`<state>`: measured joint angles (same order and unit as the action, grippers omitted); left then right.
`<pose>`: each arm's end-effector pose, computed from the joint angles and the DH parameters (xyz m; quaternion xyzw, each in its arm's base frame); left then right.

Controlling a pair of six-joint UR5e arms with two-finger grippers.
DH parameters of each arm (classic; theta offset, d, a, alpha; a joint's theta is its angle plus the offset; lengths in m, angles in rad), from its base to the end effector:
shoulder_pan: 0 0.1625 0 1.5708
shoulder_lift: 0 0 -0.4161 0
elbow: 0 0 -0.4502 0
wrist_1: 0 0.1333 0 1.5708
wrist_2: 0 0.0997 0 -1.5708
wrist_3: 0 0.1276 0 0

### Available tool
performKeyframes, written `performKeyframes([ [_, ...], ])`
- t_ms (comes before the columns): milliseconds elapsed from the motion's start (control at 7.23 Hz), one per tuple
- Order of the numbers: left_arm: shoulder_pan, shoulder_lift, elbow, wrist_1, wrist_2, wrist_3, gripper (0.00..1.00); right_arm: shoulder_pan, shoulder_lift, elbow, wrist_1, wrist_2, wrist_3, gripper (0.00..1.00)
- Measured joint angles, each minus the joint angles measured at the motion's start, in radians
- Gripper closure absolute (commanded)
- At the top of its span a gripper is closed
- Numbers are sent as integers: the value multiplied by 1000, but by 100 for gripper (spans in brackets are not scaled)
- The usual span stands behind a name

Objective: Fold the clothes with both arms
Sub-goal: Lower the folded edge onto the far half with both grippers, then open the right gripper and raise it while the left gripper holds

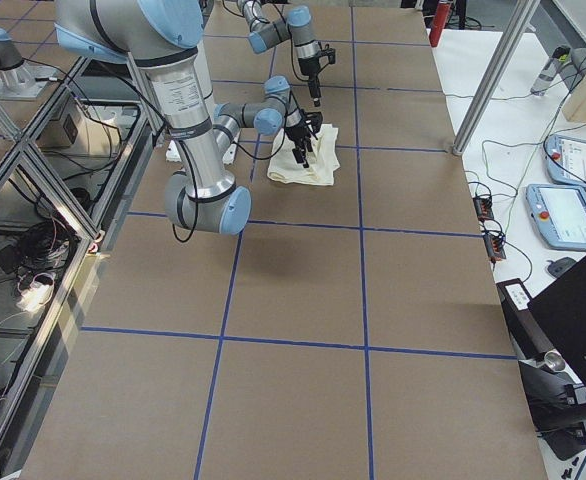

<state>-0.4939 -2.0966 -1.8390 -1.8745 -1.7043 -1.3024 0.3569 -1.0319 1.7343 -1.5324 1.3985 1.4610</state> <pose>0.5457 -0.4259 0.1702 0.1408 0.5044 -0.0612 0.8497 -0.6163 -0.3954 0.2543 0.1614 -0.3323 0.1454 0.9178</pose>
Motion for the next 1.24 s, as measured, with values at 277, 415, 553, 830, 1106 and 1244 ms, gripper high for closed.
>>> performKeyframes([
  [277,0,1,-3,-1,0,-2,0,75,12,-44,1,2,-9,0],
  [415,1,1,-3,-1,0,-2,0,118,36,-90,1,9,-7,0],
  [553,3,2,-3,-1,0,-3,0,166,62,-142,3,33,-2,0],
  [830,8,3,-4,-2,0,-13,0,231,96,-159,4,135,-9,0],
  [1106,9,5,-5,-3,-1,-19,0,198,103,-80,-1,179,-24,0],
  [1244,10,6,-5,-3,0,-19,0,153,102,-61,-2,157,-23,4],
])
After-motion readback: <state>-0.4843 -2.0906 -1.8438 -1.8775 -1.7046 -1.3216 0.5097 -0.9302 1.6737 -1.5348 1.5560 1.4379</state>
